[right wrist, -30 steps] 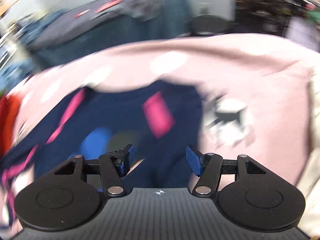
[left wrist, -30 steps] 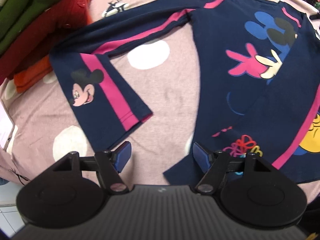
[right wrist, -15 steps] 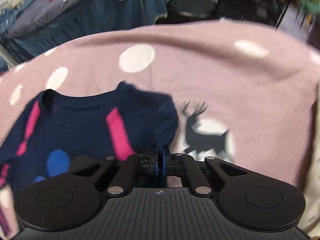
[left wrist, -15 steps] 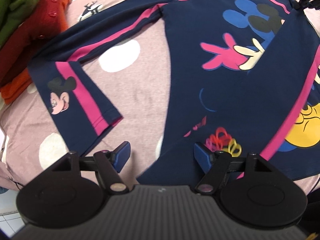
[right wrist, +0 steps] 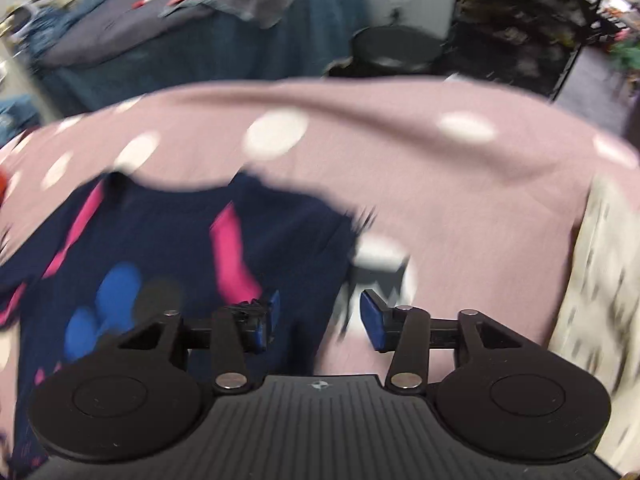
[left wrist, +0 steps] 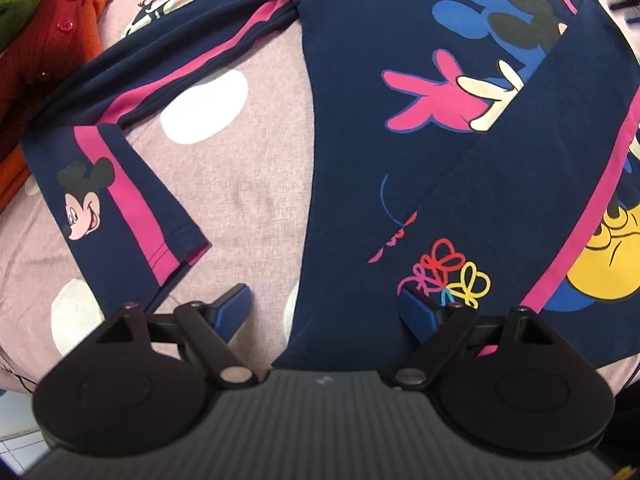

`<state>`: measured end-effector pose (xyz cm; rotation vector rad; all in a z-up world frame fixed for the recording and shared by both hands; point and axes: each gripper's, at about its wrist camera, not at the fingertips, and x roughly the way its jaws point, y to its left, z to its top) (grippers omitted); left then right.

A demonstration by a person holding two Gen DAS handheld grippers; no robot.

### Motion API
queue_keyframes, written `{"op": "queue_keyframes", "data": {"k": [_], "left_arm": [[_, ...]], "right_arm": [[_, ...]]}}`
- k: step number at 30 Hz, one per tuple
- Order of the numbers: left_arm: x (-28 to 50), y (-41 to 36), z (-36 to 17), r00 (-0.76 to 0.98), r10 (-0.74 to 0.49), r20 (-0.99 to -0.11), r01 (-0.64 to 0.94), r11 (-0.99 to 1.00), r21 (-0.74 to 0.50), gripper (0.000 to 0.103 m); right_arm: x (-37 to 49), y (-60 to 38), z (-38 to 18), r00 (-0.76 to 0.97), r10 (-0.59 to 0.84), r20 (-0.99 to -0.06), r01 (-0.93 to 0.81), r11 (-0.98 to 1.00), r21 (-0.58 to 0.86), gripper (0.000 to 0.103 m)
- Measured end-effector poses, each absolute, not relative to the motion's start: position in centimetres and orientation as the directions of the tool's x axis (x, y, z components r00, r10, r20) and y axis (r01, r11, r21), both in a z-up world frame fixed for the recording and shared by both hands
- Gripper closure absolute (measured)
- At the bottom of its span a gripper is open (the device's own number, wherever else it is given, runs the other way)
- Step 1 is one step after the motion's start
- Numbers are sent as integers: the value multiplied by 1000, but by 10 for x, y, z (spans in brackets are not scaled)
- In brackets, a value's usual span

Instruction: Fold small clothes

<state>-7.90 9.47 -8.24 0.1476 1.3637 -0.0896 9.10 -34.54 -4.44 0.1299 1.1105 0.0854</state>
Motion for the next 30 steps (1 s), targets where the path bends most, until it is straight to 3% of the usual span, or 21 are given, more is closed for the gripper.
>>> {"op": "queue_keyframes", "data": {"k": [5, 6, 7, 10, 13, 17, 18, 21, 24, 27, 30], "left_arm": [[-74, 100, -85, 195, 11, -981, 146, 988, 40, 17], [-74, 100, -85, 193, 10, -981, 149, 988, 40, 17], [-74, 100, -86, 193, 10, -981, 154, 987, 41, 17], [-73, 99, -87, 194, 16, -981, 167, 985, 49, 14], [-73, 101, -89, 194, 12, -981, 155, 987, 43, 11], [-72, 103, -91, 193, 14, -981, 144, 989, 42, 5], [-71, 104, -91, 190, 10, -982, 141, 989, 37, 5], [-71, 108, -86, 200, 22, -980, 143, 988, 51, 6], [-72, 117, -71, 262, 65, -963, 129, 986, 102, 7], [-72, 141, -51, 348, 108, -931, 37, 991, 129, 8], [-71, 175, -40, 387, 177, -905, -118, 983, 142, 18]], "right_arm": [[41, -356, -70, 374, 228, -899, 76, 958, 275, 24], [34, -359, -74, 382, 274, -882, 81, 942, 327, 35], [31, -359, -77, 393, 312, -865, 89, 923, 373, 59], [23, -362, -76, 424, 318, -848, 95, 916, 391, 93], [24, -361, -65, 456, 211, -865, 81, 958, 276, 103], [32, -374, -72, 434, 100, -895, 185, 963, 197, 103], [27, -376, -64, 472, 115, -874, 179, 958, 223, 102], [19, -364, -40, 554, 174, -814, 82, 962, 262, 74], [10, -341, -25, 576, 241, -781, -13, 958, 287, 72], [-2, -318, -12, 587, 324, -742, -68, 933, 354, 64], [-12, -293, 1, 552, 462, -694, -153, 874, 461, 61]]}}
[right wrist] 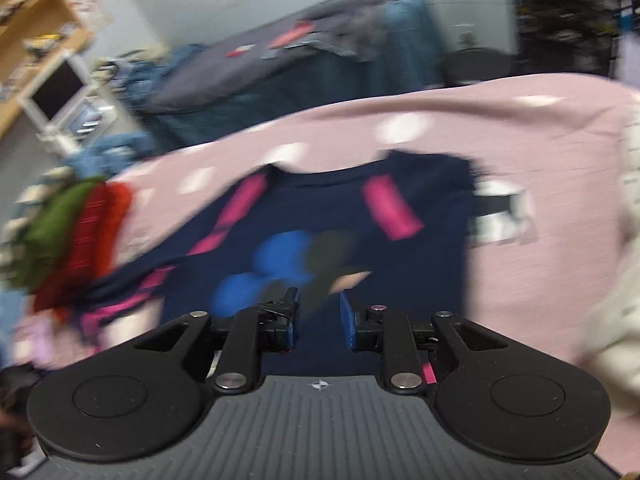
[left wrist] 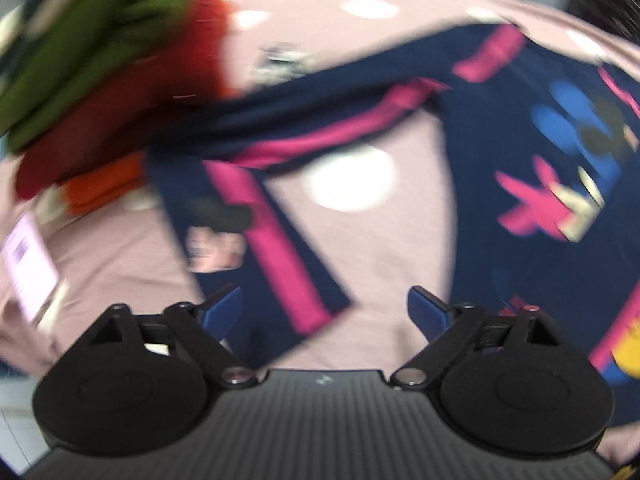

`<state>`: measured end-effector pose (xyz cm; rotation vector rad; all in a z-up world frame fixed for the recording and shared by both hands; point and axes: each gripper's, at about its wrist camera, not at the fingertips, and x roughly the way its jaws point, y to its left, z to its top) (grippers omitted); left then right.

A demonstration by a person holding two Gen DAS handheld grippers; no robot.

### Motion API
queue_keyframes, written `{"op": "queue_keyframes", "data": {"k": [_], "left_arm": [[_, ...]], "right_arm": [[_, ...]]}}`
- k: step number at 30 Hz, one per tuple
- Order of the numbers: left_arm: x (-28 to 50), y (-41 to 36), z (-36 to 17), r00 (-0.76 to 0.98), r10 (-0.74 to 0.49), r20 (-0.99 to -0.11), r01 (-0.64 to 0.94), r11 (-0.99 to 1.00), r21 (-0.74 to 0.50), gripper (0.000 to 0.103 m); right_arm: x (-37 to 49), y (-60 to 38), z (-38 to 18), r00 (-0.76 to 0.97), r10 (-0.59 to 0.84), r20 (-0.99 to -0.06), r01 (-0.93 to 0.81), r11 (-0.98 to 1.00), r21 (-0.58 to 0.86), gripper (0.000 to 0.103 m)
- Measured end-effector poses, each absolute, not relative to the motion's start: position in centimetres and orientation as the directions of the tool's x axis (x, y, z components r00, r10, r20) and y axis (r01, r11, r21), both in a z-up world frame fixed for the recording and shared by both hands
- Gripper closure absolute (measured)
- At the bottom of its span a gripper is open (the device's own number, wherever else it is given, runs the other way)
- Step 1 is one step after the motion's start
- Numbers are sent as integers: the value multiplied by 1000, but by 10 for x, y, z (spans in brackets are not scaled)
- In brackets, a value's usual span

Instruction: Fold small clothes

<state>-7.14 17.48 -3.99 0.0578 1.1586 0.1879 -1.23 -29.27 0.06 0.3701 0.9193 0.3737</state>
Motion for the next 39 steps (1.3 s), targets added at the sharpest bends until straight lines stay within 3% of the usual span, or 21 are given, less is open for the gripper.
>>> {"op": "queue_keyframes", "data": {"k": [2, 4, 10, 18, 19, 21, 22, 23, 25, 29, 34, 37, 39], "left_arm": [[-71, 198, -42, 367, 222, -903, -230, 963, 143, 38], [-72, 221, -45, 330, 247, -911, -340, 932, 129, 44], [-81, 266, -50, 351, 262, -899, -446, 891, 86, 44], [-54, 270, -82, 315, 162, -935, -297, 953, 65, 45], [-53, 269, -83, 321, 171, -932, -298, 952, 72, 49], [-53, 270, -81, 337, 141, -931, -317, 948, 29, 69], [-54, 269, -78, 346, 127, -930, -321, 947, 9, 90], [-53, 268, -76, 352, 123, -928, -311, 950, 8, 101], [-52, 262, -67, 367, 122, -922, -276, 961, 18, 101], [-48, 240, -20, 479, 22, -878, -220, 971, -96, 101], [-27, 151, 27, 498, -199, -844, 101, 980, -172, 101], [-19, 82, 25, 412, -381, -828, 291, 916, -277, 101], [-18, 36, 14, 323, -431, -843, 372, 876, -305, 100]], "right_arm": [[-21, -273, 6, 522, 519, -677, -201, 846, 494, 61], [-31, -256, 11, 488, 558, -671, -225, 823, 522, 55], [-55, -225, 8, 432, 589, -684, -242, 806, 541, 49], [-71, -217, 8, 407, 585, -702, -243, 810, 534, 47], [-73, -217, 8, 410, 581, -703, -240, 812, 532, 46], [-76, -218, 9, 419, 573, -704, -229, 817, 529, 46], [-78, -219, 10, 423, 569, -705, -223, 820, 528, 45], [-79, -219, 10, 426, 565, -706, -215, 822, 528, 45], [-81, -221, 9, 433, 560, -706, -191, 823, 535, 45], [-85, -226, 10, 455, 552, -699, -165, 824, 542, 45], [-89, -237, 14, 471, 549, -690, -133, 817, 561, 45], [-95, -246, 16, 480, 538, -693, -118, 822, 557, 45], [-100, -253, 19, 483, 530, -697, -112, 827, 551, 45]]}}
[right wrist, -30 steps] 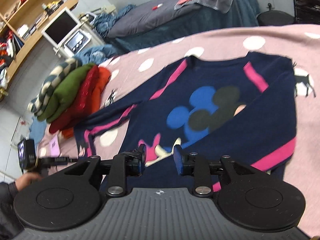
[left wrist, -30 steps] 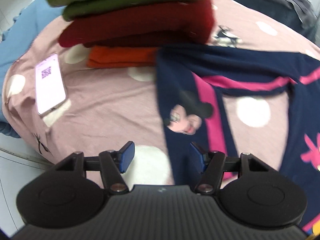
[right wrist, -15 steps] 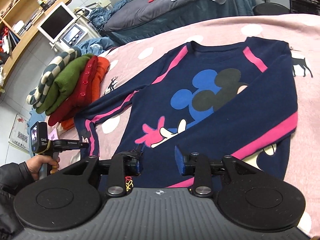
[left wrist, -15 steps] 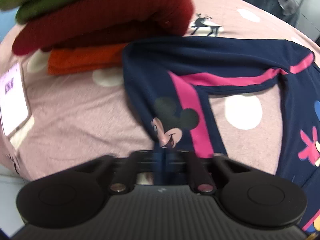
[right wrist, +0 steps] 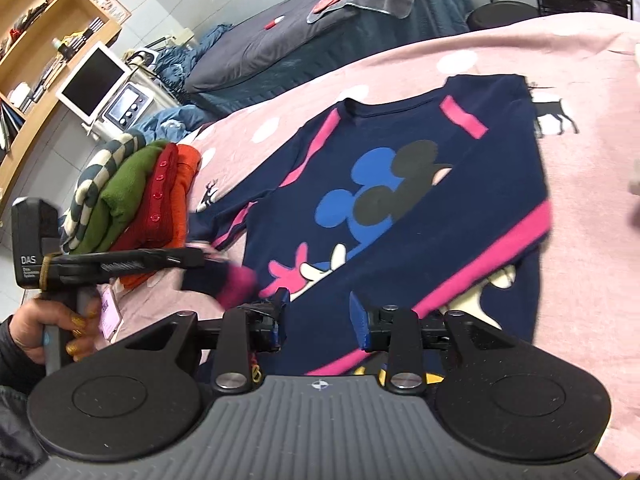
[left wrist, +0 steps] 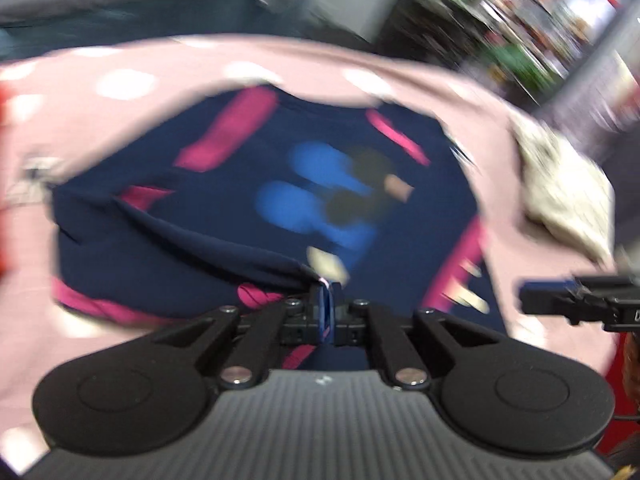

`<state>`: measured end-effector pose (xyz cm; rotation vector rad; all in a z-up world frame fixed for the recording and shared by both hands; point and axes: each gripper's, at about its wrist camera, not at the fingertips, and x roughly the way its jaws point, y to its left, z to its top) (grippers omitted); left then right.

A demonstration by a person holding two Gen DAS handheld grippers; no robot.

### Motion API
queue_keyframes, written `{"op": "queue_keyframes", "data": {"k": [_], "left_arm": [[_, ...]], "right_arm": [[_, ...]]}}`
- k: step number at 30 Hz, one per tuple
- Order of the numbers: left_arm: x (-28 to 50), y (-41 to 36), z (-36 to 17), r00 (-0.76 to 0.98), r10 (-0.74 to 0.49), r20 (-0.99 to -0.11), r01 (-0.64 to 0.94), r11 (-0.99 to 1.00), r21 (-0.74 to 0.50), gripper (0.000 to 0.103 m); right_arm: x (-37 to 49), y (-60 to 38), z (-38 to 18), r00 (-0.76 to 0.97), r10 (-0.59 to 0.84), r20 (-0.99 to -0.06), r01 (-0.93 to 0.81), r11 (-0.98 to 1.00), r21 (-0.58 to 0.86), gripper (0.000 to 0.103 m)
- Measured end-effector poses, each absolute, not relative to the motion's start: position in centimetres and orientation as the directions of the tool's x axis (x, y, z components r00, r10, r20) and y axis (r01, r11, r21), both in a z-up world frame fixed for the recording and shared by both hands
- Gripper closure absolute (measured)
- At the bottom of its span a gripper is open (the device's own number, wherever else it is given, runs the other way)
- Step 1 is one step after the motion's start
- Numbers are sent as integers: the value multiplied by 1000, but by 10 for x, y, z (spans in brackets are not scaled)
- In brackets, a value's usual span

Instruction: Fold small clothes

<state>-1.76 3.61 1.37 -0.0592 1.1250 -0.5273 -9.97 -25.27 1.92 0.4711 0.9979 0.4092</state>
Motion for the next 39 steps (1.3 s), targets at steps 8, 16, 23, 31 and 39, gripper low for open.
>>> {"op": "queue_keyframes", "data": {"k": [8, 16, 23, 31, 39], "left_arm": [[-38, -21, -25, 259, -260, -930, 496, 862, -103, 28], [-32, 91, -34, 279, -51, -959, 202, 979, 6, 17], [-34, 128, -33, 289, -14, -957, 79, 997, 10, 15], [-22, 118, -28, 326, -33, -945, 149, 989, 17, 14], [42, 138, -18, 392, 22, -920, 91, 994, 63, 12]], "right_arm": [[-119, -253, 16, 462, 474, -749, -199, 879, 433, 43], [-92, -202, -24, 382, 541, -749, -308, 839, 449, 33], [-67, -195, -54, 319, 587, -744, -154, 807, 570, 90], [-96, -284, -55, 129, 709, -693, -18, 701, 713, 98], [-160, -356, -75, 14, 702, -712, 142, 704, 696, 98]]}}
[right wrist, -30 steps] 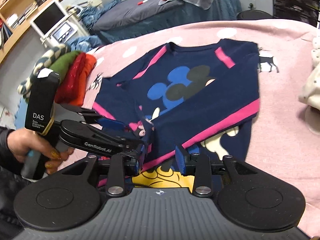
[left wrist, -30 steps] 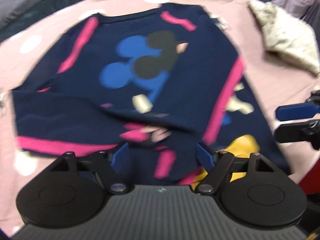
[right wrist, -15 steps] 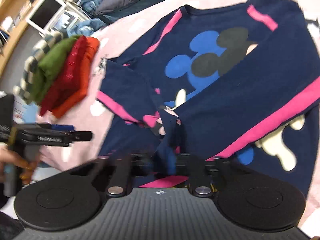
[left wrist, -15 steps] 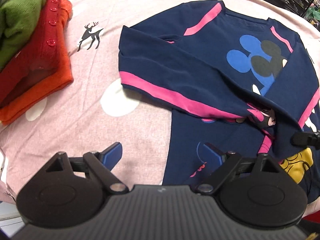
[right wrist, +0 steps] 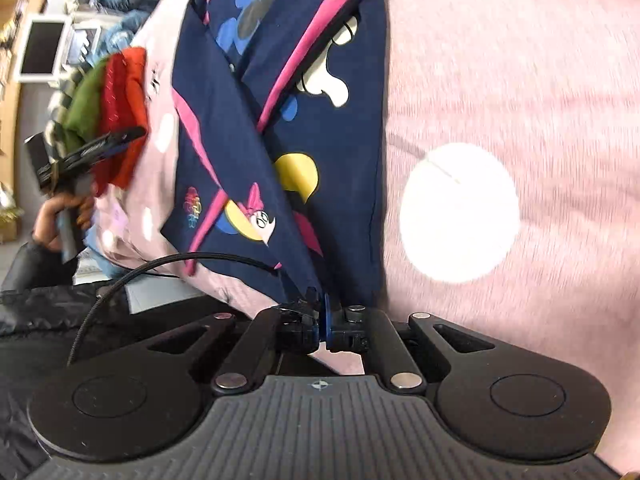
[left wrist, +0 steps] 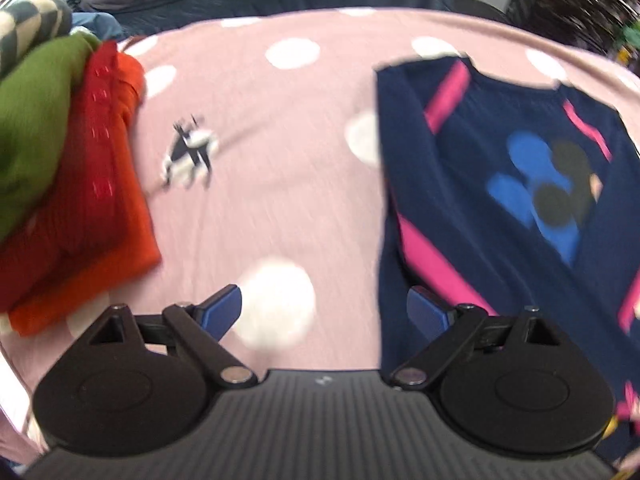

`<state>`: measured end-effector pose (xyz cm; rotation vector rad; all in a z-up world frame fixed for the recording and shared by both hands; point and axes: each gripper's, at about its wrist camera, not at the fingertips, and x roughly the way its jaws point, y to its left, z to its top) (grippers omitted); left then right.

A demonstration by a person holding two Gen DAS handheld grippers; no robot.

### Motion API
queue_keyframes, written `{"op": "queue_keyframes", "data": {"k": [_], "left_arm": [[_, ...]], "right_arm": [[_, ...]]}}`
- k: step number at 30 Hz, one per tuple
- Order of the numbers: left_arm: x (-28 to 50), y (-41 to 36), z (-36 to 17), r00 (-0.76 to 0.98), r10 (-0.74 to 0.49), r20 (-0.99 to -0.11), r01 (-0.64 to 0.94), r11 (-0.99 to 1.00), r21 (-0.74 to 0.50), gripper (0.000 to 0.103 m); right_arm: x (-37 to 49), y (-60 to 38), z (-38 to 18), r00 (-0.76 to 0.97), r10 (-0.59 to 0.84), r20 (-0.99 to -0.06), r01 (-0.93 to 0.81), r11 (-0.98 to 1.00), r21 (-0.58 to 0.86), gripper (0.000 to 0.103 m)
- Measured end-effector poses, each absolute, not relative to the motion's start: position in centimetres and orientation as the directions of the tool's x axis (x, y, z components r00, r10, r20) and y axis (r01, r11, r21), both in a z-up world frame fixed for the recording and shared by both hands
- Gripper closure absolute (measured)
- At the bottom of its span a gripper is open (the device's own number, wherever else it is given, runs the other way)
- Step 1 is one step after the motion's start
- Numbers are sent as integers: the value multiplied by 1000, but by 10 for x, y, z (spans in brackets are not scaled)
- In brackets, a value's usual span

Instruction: Fold small clothes

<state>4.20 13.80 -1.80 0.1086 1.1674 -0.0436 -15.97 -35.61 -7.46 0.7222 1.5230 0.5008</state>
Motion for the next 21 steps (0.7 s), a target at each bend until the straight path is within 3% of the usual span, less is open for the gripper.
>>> {"op": "queue_keyframes", "data": {"k": [13, 16, 19, 21], "left_arm": [[201, 76, -30, 407, 88, -909, 139, 978, 157, 12], [235, 65, -38, 369, 79, -926, 95, 988, 122, 23], [264, 64, -47, 320, 46, -946, 34, 998, 60, 23], [277, 65, -54, 298, 38, -954, 12, 999, 44, 35]], "right_arm": [[-164, -350, -79, 89, 730, -677, 222, 648, 728, 98], [-165, -352, -74, 103, 728, -678, 231, 645, 728, 98], [-164, -354, -73, 121, 729, -674, 246, 636, 732, 98], [-161, -351, -73, 134, 731, -669, 255, 627, 736, 97]]}}
